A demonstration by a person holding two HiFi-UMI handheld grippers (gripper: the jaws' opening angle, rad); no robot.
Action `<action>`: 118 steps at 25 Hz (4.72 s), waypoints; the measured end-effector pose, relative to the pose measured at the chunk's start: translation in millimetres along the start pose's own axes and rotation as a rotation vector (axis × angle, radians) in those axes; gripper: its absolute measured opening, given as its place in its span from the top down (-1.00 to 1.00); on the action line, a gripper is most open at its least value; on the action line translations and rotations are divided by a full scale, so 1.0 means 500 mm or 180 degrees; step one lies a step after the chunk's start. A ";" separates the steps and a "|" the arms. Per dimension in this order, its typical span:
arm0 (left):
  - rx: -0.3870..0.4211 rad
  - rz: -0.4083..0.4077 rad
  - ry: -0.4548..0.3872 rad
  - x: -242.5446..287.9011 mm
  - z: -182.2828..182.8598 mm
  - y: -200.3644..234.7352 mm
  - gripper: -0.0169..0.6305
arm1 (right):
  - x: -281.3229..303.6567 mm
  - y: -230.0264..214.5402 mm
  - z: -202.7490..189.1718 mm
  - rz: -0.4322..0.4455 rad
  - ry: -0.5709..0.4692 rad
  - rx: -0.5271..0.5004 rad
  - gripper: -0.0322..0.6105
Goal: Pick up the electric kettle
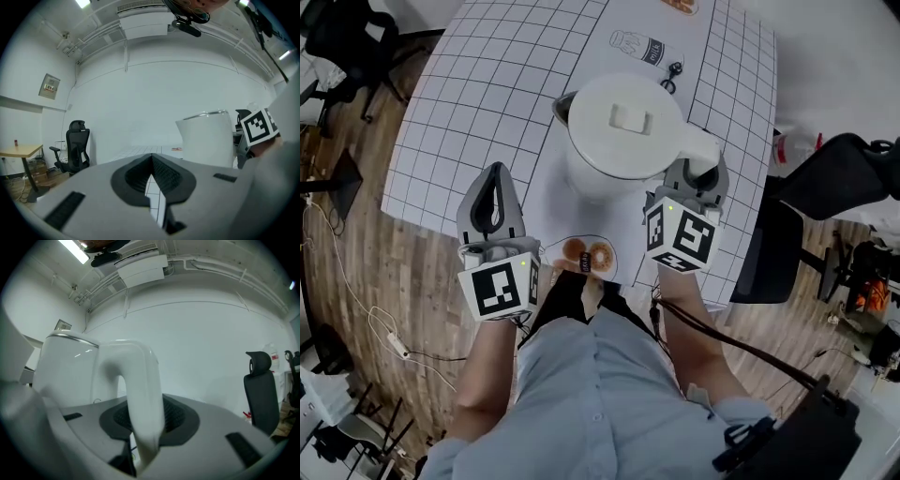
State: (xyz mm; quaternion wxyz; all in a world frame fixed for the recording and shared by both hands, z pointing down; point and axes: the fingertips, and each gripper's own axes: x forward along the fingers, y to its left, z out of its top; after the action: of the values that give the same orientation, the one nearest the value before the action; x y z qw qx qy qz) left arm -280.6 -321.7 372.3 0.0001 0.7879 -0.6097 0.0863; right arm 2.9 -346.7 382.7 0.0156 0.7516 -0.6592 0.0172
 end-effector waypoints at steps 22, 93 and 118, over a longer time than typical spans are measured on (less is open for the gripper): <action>0.0036 -0.0623 -0.0252 0.028 0.074 -0.191 0.95 | -0.081 -0.250 0.101 -0.0573 -0.0280 0.0017 0.59; -0.0007 -0.0663 -0.0469 -0.162 0.146 -0.407 0.95 | -0.381 -0.191 0.066 0.0673 -0.0278 -0.0198 0.64; 0.0157 -0.0563 -0.0795 -0.200 0.213 -0.395 0.95 | -0.358 -0.054 0.198 0.1286 -0.0810 -0.0074 0.90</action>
State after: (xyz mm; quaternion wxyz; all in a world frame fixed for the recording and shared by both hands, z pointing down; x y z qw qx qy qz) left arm -100.5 -186.1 274.6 -0.0875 0.8429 -0.5309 0.0022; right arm 7.0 -170.3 275.4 -0.0626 0.6003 -0.7930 -0.0824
